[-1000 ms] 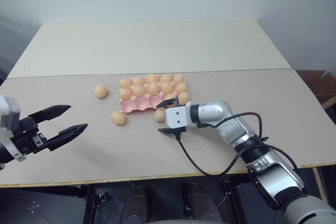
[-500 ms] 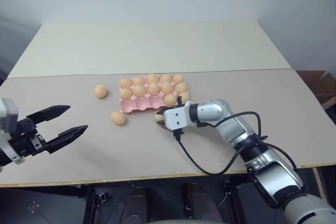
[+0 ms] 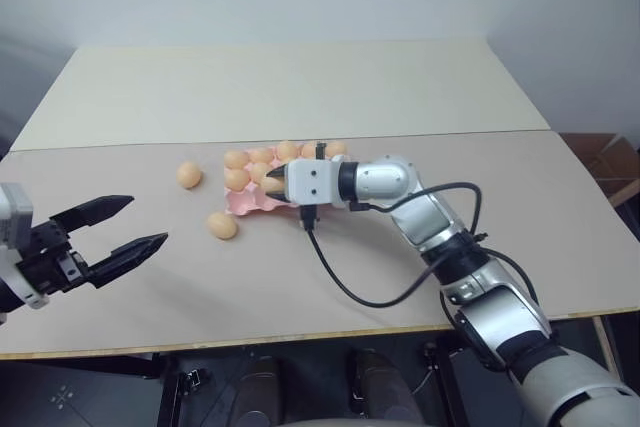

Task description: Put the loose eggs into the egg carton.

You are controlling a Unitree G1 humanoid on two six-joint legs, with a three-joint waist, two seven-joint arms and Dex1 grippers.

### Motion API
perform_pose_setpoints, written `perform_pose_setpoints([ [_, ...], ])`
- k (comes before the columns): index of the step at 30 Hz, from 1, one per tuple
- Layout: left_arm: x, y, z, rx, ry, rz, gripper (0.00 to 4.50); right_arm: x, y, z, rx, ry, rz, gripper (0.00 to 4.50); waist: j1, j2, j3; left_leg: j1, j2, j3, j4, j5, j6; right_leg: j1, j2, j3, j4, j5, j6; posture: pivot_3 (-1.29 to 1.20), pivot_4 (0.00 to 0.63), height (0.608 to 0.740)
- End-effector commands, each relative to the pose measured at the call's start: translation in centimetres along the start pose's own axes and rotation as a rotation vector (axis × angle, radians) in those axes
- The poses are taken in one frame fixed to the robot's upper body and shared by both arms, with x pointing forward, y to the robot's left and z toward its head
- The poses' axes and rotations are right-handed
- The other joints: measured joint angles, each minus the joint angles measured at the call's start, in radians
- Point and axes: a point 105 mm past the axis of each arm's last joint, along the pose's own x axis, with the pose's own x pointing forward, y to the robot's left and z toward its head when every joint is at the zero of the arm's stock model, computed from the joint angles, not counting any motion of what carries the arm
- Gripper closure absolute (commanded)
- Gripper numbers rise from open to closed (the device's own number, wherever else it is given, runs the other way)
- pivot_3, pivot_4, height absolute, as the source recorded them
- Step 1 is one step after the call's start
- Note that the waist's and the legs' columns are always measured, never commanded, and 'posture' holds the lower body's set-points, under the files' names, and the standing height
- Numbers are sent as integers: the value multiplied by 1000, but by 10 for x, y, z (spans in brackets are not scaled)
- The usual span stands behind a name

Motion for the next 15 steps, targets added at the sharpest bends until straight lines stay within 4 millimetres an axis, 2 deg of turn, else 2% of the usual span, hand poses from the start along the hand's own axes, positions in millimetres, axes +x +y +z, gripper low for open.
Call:
perform_pose_setpoints([
  [1, -3, -3, 8, 30, -17, 4, 0, 0, -10, 5, -56, -10, -29, 2639, 0, 0, 0, 0, 0, 0, 0, 0, 0, 0, 0, 0, 0, 0, 0, 0, 150, 740],
  [7, -6, -4, 6, 28, -12, 17, 0, -16, -15, 16, -64, -51, -43, 989, 0, 0, 0, 0, 0, 0, 0, 0, 0, 0, -1, 0, 0, 0, 0, 0, 150, 740],
  [10, -5, -5, 6, 23, -14, 13, 0, -32, -20, 25, -62, -81, -58, 118, 0, 0, 0, 0, 0, 0, 0, 0, 0, 0, 0, 0, 1, 0, 0, 0, 150, 740],
  [12, -3, -4, 5, 20, -16, 10, 0, -60, -30, 29, 5, -109, -86, 49, 5, 0, 0, 1, 0, 0, 0, 0, 0, 0, 0, 0, 1, 0, 1, 0, 150, 740],
  [15, -3, -2, 3, 20, -7, 12, 0, -92, -33, 30, 82, -127, -94, 49, 11, 0, 0, 0, 0, 0, 0, 0, 0, 0, -1, -1, 0, 0, 1, 0, 150, 740],
])
